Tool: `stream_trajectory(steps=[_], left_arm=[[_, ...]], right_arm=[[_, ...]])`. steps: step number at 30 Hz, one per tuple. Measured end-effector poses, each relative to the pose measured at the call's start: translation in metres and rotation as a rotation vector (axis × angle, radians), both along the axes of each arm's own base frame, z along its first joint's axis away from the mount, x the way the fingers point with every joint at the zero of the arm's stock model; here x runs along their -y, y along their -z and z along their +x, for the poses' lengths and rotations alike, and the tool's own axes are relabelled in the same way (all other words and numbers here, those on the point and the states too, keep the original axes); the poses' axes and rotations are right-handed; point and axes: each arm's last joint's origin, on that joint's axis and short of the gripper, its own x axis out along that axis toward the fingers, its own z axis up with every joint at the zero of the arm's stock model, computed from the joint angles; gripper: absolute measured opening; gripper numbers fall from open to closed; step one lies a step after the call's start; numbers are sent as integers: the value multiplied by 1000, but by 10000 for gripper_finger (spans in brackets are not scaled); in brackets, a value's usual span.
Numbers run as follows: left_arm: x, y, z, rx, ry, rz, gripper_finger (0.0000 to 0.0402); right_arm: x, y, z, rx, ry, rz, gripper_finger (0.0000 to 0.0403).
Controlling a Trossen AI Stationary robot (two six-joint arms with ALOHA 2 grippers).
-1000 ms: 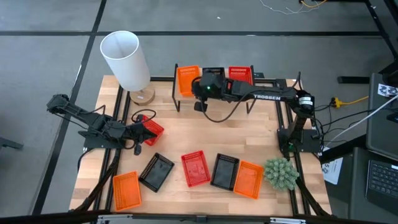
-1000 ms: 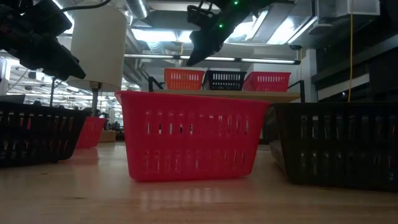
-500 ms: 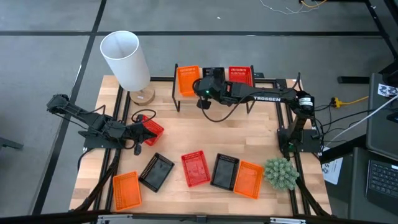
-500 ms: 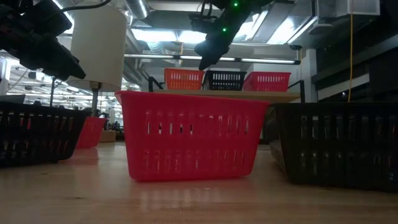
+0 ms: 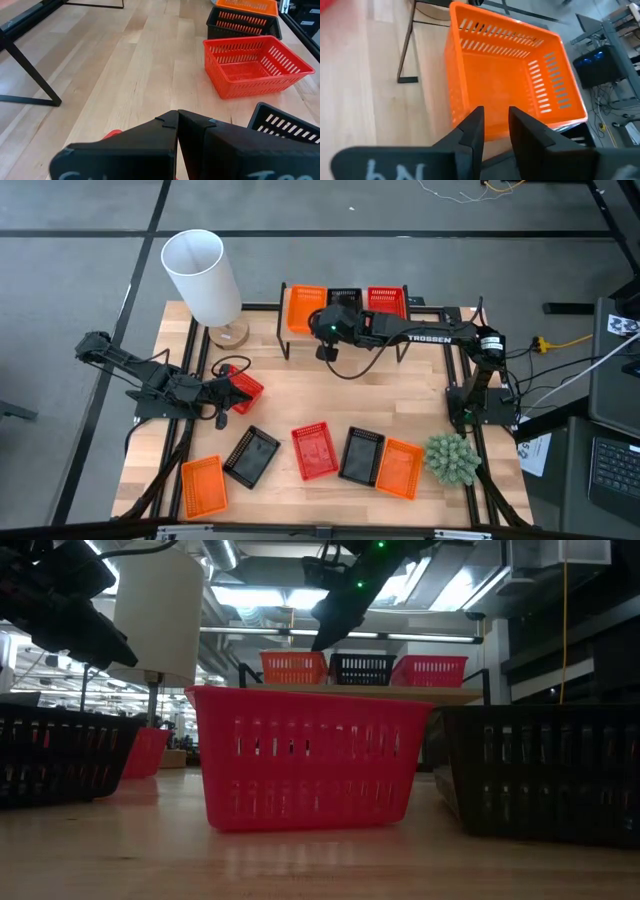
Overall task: Stack baskets on shelf by color
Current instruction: Put the top orange basket on the shelf, then stack the left red basket on the red basket on the top shelf
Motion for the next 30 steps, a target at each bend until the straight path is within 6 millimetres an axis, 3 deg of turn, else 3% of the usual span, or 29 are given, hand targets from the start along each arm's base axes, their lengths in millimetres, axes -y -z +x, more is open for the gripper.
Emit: stream_trajectory(steps=[23,30], left_arm=[[0,0,0,0,0,0,0],[0,0,0,0,0,0,0]], right_arm=[[-1,-1,-1,-13,32,-41,90],[-15,-19,4,29,-29,-9,90]])
